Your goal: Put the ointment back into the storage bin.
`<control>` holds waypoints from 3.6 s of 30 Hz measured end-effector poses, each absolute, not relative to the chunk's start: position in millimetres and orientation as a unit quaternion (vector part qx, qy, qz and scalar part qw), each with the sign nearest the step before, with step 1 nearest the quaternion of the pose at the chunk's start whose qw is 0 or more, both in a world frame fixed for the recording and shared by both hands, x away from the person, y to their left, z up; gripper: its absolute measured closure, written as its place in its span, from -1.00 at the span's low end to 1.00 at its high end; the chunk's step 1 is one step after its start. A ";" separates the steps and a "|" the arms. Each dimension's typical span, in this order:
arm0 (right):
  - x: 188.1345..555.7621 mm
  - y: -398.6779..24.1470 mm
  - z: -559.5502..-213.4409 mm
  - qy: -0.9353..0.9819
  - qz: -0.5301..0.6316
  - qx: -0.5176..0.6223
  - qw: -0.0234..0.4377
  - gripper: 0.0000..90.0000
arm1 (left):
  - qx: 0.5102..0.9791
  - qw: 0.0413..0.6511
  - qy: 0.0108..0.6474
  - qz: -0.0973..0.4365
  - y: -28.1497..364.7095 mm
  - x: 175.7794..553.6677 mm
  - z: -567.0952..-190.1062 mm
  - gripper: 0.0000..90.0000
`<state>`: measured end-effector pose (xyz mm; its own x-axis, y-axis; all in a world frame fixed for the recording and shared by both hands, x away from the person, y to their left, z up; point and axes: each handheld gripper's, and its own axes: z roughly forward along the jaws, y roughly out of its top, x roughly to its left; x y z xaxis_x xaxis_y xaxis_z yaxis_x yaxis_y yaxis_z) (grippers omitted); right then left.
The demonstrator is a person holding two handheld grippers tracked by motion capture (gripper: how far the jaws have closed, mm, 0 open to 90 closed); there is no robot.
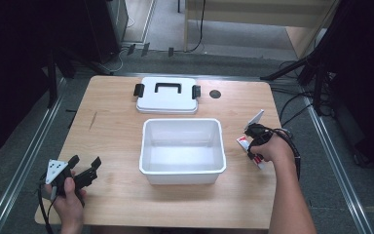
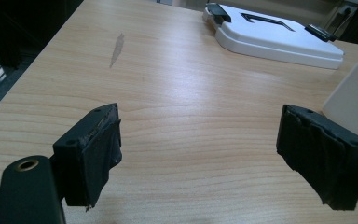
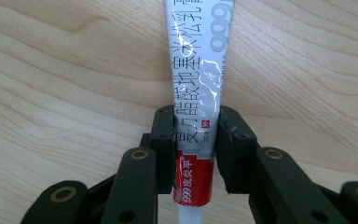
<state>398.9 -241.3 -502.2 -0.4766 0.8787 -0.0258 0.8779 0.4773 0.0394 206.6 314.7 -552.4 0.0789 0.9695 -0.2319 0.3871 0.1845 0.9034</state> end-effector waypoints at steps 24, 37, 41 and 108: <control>391.1 -236.0 -416.5 0.846 0.037 0.532 0.024 0.60 | 0.561 0.474 0.605 0.307 314.1 206.8 -552.4 -0.68; 391.0 -200.5 -350.0 0.860 0.062 0.506 0.038 0.60 | 0.561 0.474 0.606 0.306 314.5 207.0 -552.4 -0.68; 389.8 -184.1 -342.0 0.864 0.070 0.498 0.029 0.60 | 0.560 0.476 0.605 0.306 314.4 207.3 -552.4 -0.68; 370.9 -59.5 -446.6 0.943 0.038 0.329 0.006 0.59 | 0.560 0.478 0.604 0.304 314.4 207.3 -552.5 -0.68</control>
